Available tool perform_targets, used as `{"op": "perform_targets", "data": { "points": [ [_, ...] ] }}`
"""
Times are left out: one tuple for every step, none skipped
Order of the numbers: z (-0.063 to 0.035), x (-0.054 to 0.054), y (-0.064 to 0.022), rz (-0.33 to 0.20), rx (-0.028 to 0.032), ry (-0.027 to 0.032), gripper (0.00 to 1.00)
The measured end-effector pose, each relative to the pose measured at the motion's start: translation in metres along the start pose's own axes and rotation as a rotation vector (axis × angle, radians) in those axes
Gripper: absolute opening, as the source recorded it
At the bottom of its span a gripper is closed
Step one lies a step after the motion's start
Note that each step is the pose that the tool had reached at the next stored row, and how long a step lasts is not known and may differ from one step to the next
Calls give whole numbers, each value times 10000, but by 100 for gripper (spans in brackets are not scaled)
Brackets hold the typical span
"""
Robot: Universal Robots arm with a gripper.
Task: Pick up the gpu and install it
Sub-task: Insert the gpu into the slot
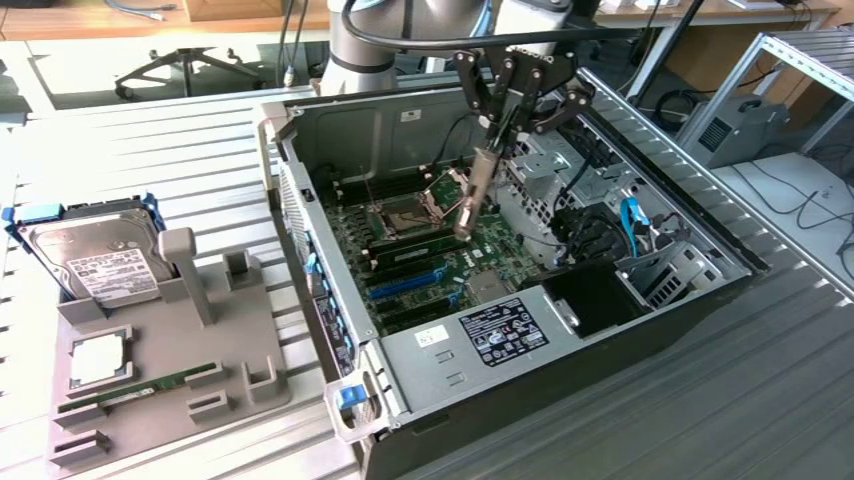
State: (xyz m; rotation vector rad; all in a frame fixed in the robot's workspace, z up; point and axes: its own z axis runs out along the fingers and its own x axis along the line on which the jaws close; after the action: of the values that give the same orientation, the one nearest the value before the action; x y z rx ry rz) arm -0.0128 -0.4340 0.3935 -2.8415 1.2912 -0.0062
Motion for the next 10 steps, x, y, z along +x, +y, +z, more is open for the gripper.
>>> {"op": "perform_targets", "data": {
  "points": [
    [1,0,0,96,-5,8,26],
    [2,0,0,249,-13,20,26],
    [3,0,0,372,-20,31,26],
    [5,0,0,543,-28,45,26],
    [6,0,0,667,-34,55,26],
    [8,0,1,982,-47,78,26],
    [9,0,1,1114,-52,86,26],
    [10,0,0,1283,-57,96,26],
    [11,0,0,1420,-61,104,26],
    [12,0,1,1549,-66,113,26]
  ]
}}
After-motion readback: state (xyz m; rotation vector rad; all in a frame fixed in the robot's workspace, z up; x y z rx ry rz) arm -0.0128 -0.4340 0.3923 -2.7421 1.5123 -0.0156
